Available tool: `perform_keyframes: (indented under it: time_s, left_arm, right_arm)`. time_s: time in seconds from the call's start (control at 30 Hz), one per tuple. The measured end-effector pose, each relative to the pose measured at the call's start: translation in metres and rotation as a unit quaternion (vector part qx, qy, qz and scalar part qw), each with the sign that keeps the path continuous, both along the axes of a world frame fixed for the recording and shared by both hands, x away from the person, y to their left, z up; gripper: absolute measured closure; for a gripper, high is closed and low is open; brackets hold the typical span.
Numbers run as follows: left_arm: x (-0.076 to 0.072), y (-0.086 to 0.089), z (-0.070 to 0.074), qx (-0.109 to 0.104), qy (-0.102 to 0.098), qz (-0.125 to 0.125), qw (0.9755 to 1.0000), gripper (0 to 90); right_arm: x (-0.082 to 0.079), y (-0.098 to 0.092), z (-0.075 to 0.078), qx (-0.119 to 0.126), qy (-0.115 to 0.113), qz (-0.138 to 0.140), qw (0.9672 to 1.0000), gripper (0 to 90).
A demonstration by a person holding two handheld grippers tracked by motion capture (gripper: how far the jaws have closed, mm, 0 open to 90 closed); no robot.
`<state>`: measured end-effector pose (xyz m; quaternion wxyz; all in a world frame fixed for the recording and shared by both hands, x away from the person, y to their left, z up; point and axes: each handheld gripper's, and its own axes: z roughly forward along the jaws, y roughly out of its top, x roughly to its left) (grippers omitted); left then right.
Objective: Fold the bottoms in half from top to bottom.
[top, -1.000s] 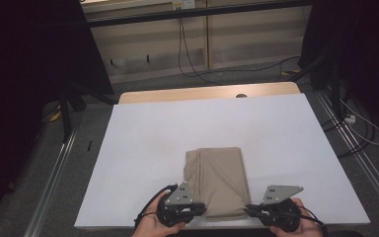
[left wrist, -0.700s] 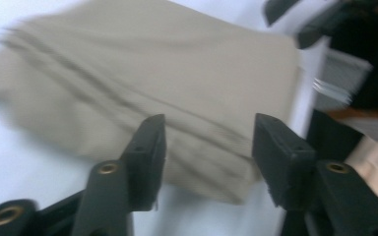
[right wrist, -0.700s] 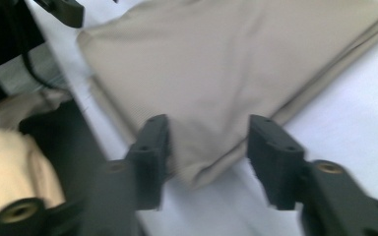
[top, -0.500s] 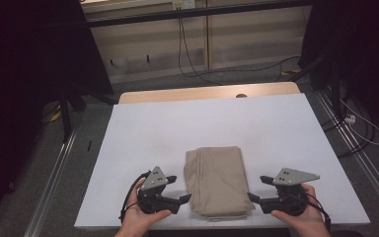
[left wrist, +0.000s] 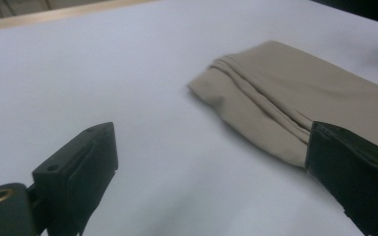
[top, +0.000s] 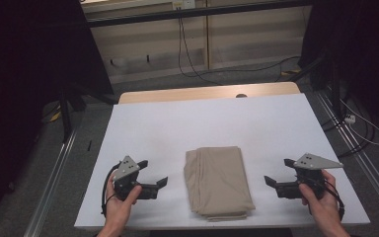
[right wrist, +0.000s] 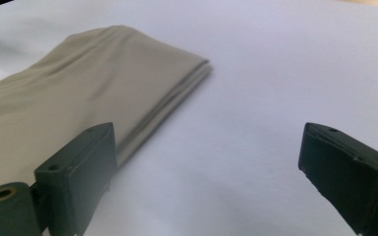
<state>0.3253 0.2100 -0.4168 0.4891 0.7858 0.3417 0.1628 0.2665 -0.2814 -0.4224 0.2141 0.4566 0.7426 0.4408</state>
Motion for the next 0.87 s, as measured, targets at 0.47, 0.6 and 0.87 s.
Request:
perform_keyframes:
  time_s: [0.47,0.6,0.87]
  left_arm:
    - [0.007,0.032,-0.003,-0.036,-0.008,0.062,0.9974,6.1]
    - [0.008,0.033,-0.002,-0.034,-0.009,0.058,0.9977,6.1]
    - [0.007,0.028,-0.003,-0.021,-0.001,0.046,0.9987,6.6]
  right_arm:
    - [-0.011,-0.025,-0.007,0.006,-0.033,-0.103,0.9941,5.6]
    - [-0.009,-0.024,-0.008,0.006,-0.036,-0.099,0.9944,5.7]
    - [-0.007,-0.023,-0.009,0.011,-0.036,-0.098,0.9945,5.9]
